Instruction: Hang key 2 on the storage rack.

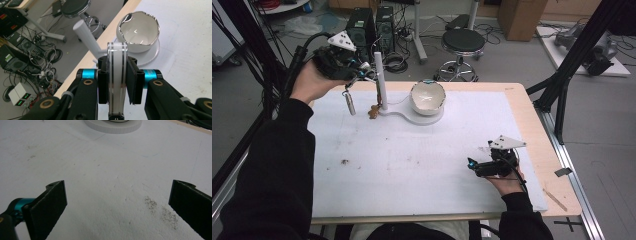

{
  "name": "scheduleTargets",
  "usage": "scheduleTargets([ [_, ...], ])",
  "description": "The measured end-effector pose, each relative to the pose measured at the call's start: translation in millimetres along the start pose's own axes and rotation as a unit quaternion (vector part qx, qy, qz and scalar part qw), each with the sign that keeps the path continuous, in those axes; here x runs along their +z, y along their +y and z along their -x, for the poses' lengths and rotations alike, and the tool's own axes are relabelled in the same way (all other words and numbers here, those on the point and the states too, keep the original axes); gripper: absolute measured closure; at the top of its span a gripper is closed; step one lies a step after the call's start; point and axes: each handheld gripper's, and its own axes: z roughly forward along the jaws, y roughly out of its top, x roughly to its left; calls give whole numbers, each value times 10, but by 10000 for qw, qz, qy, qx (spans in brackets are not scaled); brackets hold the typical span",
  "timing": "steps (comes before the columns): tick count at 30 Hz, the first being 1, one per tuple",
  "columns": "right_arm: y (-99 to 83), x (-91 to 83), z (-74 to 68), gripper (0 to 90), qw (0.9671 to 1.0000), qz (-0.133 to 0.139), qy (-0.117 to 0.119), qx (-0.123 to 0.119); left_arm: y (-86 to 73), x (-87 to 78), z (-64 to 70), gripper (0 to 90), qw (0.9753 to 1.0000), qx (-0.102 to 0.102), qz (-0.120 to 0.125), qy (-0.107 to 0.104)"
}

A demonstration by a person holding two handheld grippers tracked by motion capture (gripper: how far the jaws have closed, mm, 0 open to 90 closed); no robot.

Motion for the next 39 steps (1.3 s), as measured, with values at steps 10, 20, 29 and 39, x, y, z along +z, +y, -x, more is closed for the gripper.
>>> scheduleTargets([
  [10,1,4,-14,6,10000,-21,5,-24,357,138,-74,741,10000,54,-48,-57],
  [20,-4,-7,9,6,10000,20,-3,6,553,252,-89,741,9998,51,-75,-168],
  [29,-2,-15,10,6,10000,40,7,5,619,408,-31,741,9996,92,-28,-255],
  [39,-11,-10,26,6,10000,22,6,12,700,530,-65,741,9995,-78,73,-299],
])
